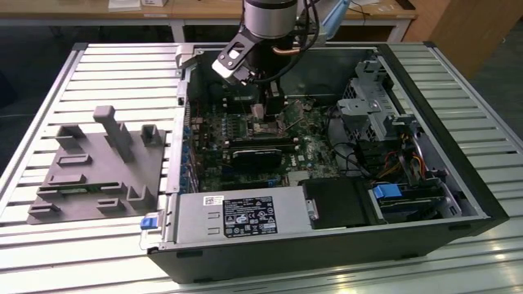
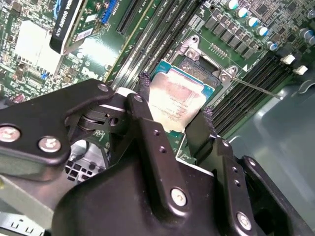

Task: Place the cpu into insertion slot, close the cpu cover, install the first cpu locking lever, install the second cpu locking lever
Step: 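Place the cpu into insertion slot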

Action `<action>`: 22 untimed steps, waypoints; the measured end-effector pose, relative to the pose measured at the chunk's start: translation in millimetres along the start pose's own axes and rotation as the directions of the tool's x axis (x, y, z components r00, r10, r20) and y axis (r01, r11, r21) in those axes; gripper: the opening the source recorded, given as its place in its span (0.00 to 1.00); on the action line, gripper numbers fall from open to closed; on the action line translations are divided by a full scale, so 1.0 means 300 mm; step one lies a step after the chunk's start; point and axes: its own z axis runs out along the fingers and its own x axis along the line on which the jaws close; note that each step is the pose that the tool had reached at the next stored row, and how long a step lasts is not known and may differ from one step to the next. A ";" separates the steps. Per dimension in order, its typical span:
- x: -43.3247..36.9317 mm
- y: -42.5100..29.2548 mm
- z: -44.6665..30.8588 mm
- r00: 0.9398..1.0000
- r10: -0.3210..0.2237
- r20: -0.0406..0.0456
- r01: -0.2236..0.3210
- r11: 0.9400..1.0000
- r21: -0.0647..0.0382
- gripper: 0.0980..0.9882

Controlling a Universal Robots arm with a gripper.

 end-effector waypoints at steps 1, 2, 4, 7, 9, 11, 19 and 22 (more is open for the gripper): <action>0.000 -0.001 0.004 1.000 0.000 0.000 0.000 1.000 0.000 0.50; 0.000 -0.001 0.009 1.000 0.000 0.000 0.000 1.000 0.000 0.50; 0.001 -0.002 0.019 1.000 0.000 0.000 0.000 1.000 0.000 0.50; 0.006 -0.002 0.034 1.000 0.000 0.000 0.000 1.000 0.000 0.50; 0.013 -0.002 0.042 1.000 0.000 0.000 0.000 1.000 0.000 0.50; 0.022 -0.002 0.050 1.000 0.000 0.000 0.000 1.000 0.000 0.50; 0.042 0.007 0.077 1.000 0.017 0.001 -0.017 1.000 0.000 0.50; 0.049 0.011 0.086 1.000 0.026 0.001 -0.026 1.000 0.000 0.50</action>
